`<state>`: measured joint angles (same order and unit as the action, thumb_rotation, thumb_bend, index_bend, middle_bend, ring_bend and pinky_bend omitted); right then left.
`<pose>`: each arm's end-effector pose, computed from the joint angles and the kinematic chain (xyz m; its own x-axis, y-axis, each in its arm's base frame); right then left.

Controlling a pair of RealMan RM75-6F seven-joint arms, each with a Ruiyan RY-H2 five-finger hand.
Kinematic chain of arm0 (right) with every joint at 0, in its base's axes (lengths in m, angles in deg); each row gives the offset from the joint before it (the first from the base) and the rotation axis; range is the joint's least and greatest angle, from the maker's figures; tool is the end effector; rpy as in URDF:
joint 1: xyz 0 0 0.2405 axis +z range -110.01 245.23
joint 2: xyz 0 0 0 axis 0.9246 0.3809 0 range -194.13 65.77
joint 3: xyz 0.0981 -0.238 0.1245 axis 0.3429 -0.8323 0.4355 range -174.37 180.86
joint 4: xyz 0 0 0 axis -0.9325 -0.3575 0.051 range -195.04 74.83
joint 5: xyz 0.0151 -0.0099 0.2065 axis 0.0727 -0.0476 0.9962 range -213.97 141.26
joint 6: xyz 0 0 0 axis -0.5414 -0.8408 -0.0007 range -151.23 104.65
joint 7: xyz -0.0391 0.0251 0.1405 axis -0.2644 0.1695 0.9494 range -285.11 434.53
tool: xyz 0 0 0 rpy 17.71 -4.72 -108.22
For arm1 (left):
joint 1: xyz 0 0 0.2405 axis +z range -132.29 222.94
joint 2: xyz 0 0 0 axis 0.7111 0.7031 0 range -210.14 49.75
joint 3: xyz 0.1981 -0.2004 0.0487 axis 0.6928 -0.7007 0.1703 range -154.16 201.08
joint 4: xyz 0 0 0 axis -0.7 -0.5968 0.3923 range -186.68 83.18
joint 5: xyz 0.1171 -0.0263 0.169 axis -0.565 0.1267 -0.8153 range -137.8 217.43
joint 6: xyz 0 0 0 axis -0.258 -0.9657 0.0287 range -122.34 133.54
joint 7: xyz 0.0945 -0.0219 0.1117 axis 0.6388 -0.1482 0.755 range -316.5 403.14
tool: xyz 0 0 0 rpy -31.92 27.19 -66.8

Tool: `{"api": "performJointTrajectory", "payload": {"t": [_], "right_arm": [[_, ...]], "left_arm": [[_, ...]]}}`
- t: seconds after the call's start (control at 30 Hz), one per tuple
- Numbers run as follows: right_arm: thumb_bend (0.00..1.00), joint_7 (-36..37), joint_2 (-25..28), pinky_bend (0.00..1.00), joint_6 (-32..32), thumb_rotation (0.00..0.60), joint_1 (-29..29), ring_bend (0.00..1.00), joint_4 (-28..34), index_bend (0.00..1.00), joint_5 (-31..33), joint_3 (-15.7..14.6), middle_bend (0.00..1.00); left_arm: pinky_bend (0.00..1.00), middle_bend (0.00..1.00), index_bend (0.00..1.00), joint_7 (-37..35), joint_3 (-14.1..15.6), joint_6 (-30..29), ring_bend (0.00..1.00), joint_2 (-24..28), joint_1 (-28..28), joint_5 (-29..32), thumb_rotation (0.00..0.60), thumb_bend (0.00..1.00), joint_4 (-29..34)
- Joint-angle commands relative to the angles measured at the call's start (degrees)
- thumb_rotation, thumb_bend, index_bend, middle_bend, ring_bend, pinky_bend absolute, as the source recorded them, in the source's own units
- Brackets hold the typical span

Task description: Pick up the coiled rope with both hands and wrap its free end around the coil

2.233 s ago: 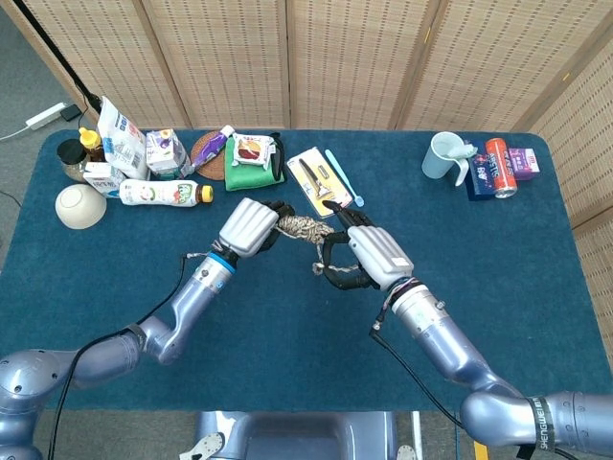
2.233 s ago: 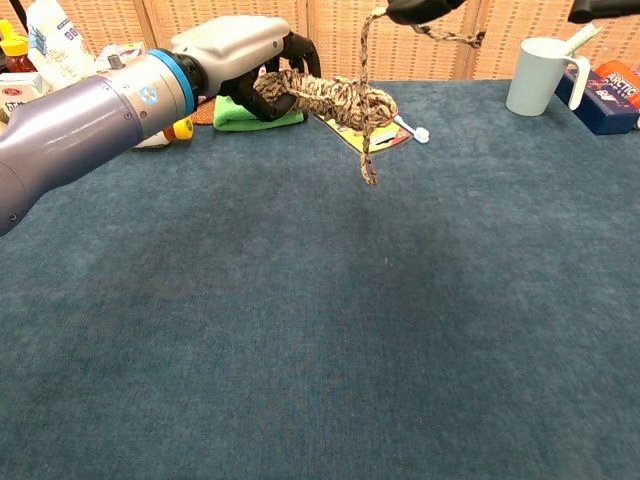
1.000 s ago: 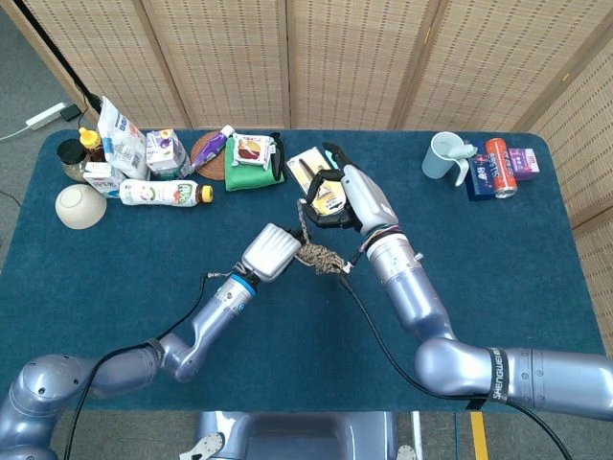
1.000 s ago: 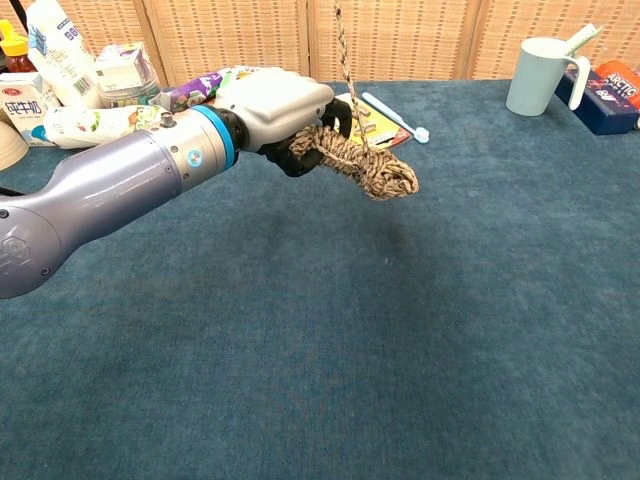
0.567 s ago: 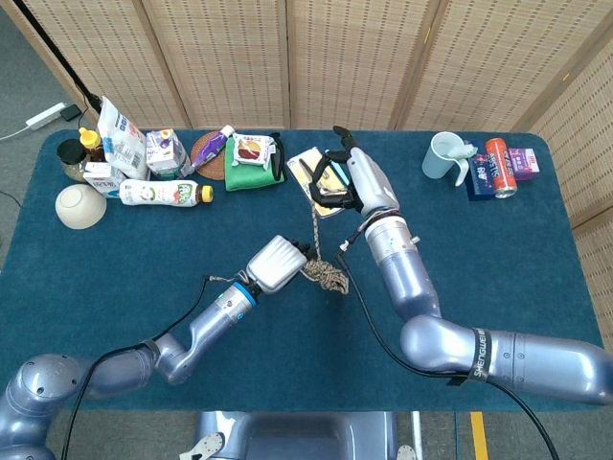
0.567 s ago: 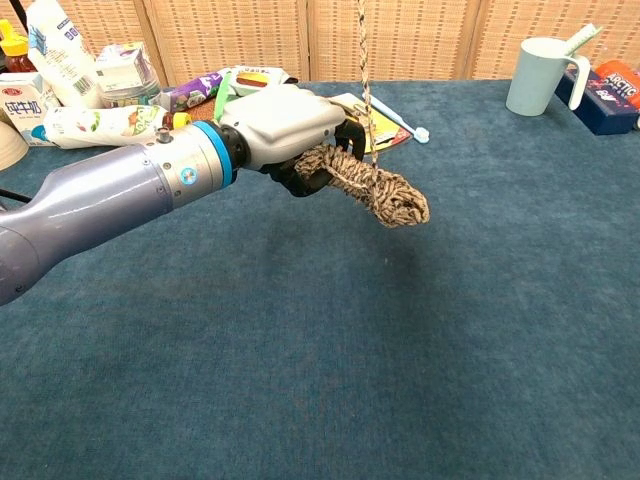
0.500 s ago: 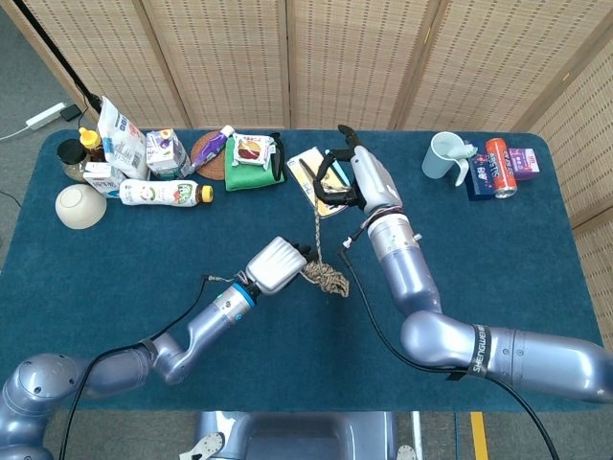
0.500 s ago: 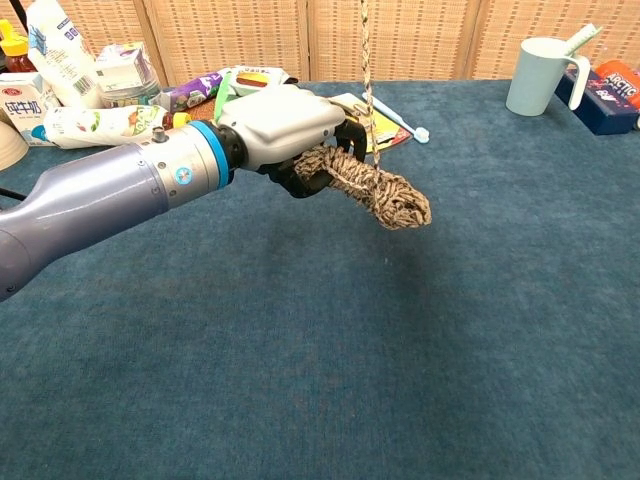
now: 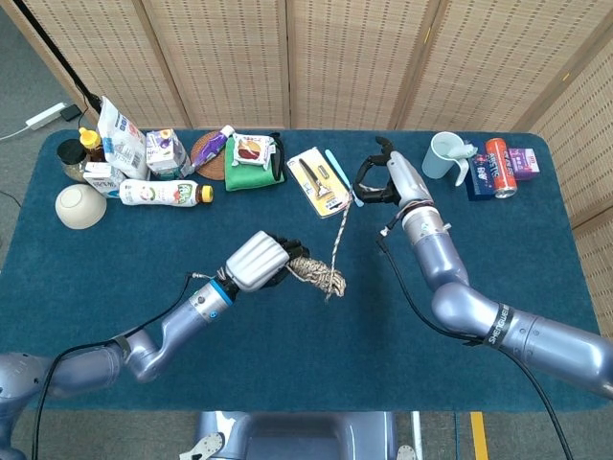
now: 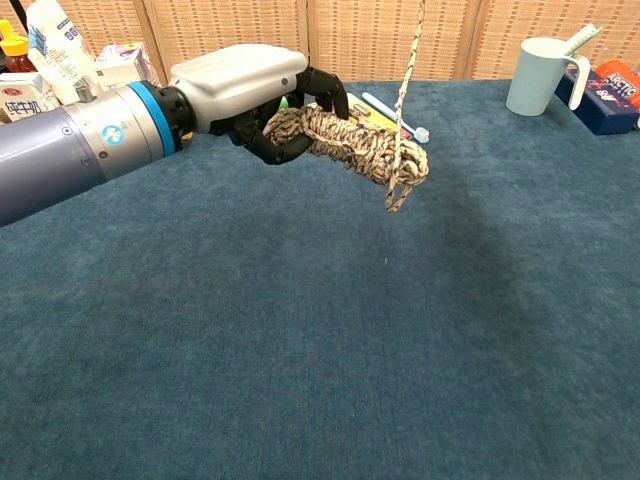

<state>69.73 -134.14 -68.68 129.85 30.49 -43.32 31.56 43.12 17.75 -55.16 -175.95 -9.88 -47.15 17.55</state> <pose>-0.0715 -0.4777 0.1207 -0.3525 -0.2776 0.8937 -0.9352 0.1392 -0.3256 -0.0816 0.3873 -0.0425 0.4406 0.0721 0.8948 0.6238 -0.7413 -0.2475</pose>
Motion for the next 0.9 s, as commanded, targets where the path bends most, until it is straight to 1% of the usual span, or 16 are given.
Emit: {"api": "performJointTrajectory", "payload": {"t": [0.03, 0.17, 0.33, 0.47, 0.53, 0.63, 0.7, 0.9], "right_arm": [[0.53, 0.9, -1.4, 0.0, 1.1, 0.6, -0.7, 0.0, -2.2, 0.69, -1.1, -1.2, 0.0], [0.53, 1.1, -2.5, 0.0, 1.3, 0.6, -0.6, 0.0, -3.8, 0.7, -1.1, -1.9, 0.0], [0.53, 0.4, -4.2, 0.0, 1.9, 0.6, -0.4, 0.0, -6.6, 0.7, 0.3, -3.6, 0.0], [0.53, -0.1, -5.6, 0.0, 2.4, 0.6, -0.8, 0.0, -8.5, 0.7, 1.8, -5.2, 0.0], [0.53, -0.4, -5.9, 0.0, 2.5, 0.6, -1.0, 0.0, -8.8, 0.7, 2.3, -5.8, 0.0], [0.53, -1.2, -6.3, 0.0, 2.2, 0.6, -1.5, 0.0, -8.9, 0.7, 2.7, -7.1, 0.0], [0.53, -2.2, -6.5, 0.0, 1.9, 0.6, -1.9, 0.0, -8.8, 0.7, 3.0, -8.3, 0.0], [0.53, -3.6, -7.2, 0.0, 1.3, 0.6, -3.3, 0.0, -8.4, 0.71, 3.2, -10.5, 0.0]], "left_arm": [[0.65, 0.45, 0.56, -5.6, -0.2, 0.2, 0.55, 2.5, 1.1, 0.2, 0.6, 0.65, 3.5], [0.65, 0.46, 0.56, -7.3, -0.3, 0.3, 0.55, 3.7, 1.1, -0.3, 0.6, 0.65, 4.8], [0.65, 0.46, 0.56, -9.5, -0.7, 0.4, 0.55, 5.3, 1.4, -0.5, 0.6, 0.64, 8.1], [0.65, 0.46, 0.57, -12.8, -2.3, 1.8, 0.55, 6.5, 1.3, 1.6, 0.6, 0.65, 11.0], [0.65, 0.46, 0.57, -13.3, -3.1, 2.5, 0.55, 6.9, 1.2, 2.5, 0.6, 0.64, 11.7], [0.65, 0.46, 0.57, -13.1, -4.5, 3.5, 0.55, 7.2, 0.8, 4.3, 0.6, 0.65, 12.5], [0.65, 0.46, 0.57, -12.0, -5.6, 3.6, 0.55, 7.0, 0.7, 5.6, 0.6, 0.65, 12.7], [0.65, 0.46, 0.57, -8.2, -8.1, 4.2, 0.55, 6.0, 0.4, 9.8, 0.6, 0.64, 12.6]]}}
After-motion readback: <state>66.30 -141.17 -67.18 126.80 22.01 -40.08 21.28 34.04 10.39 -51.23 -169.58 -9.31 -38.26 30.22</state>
